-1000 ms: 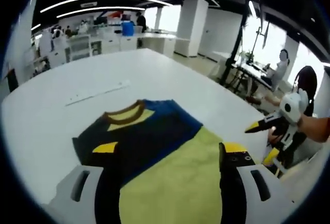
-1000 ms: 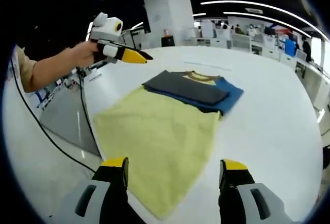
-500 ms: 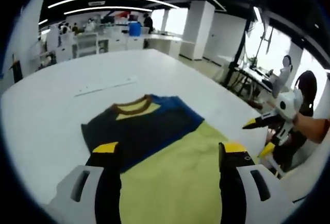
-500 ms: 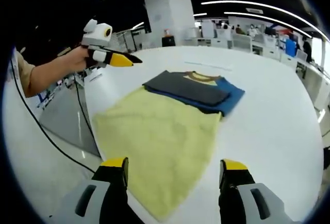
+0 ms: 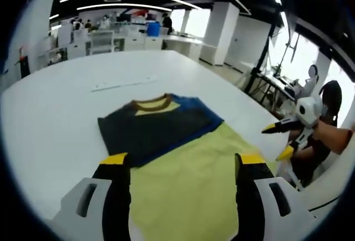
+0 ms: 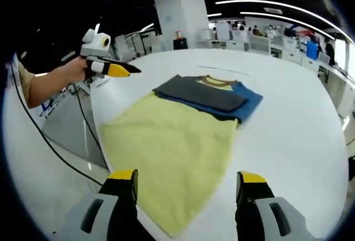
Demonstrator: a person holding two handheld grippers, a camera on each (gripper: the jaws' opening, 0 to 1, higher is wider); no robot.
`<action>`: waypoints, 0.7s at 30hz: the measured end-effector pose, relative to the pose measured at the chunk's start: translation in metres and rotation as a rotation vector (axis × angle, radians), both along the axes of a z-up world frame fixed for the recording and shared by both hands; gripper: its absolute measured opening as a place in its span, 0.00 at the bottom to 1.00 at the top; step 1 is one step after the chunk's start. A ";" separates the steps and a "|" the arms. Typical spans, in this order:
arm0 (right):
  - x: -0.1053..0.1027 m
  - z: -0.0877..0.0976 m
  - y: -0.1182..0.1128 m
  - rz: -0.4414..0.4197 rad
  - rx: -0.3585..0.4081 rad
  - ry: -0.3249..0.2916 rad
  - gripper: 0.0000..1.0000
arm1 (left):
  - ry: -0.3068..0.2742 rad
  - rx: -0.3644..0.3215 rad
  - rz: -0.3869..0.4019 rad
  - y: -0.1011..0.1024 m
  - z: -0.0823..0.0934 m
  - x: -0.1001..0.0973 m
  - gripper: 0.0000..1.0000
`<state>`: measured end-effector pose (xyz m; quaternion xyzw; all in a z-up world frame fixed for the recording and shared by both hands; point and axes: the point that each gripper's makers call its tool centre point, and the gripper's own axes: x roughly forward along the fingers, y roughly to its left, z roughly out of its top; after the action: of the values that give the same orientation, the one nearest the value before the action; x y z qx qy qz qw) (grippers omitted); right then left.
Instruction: Fold the garment on the visible template until the final outline fits inside the template.
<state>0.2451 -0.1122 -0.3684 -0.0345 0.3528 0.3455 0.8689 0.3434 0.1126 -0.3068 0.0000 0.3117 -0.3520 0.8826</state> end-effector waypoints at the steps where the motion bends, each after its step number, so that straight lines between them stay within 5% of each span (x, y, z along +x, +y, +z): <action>1: 0.000 0.000 0.000 0.001 -0.001 0.001 0.71 | 0.003 0.000 0.003 0.002 -0.001 -0.001 0.74; 21: 0.002 -0.002 0.003 0.011 -0.011 0.007 0.71 | 0.049 -0.011 0.056 0.028 -0.017 -0.022 0.73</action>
<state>0.2474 -0.1090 -0.3707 -0.0399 0.3573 0.3484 0.8656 0.3216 0.1405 -0.3240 -0.0219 0.3311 -0.3287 0.8842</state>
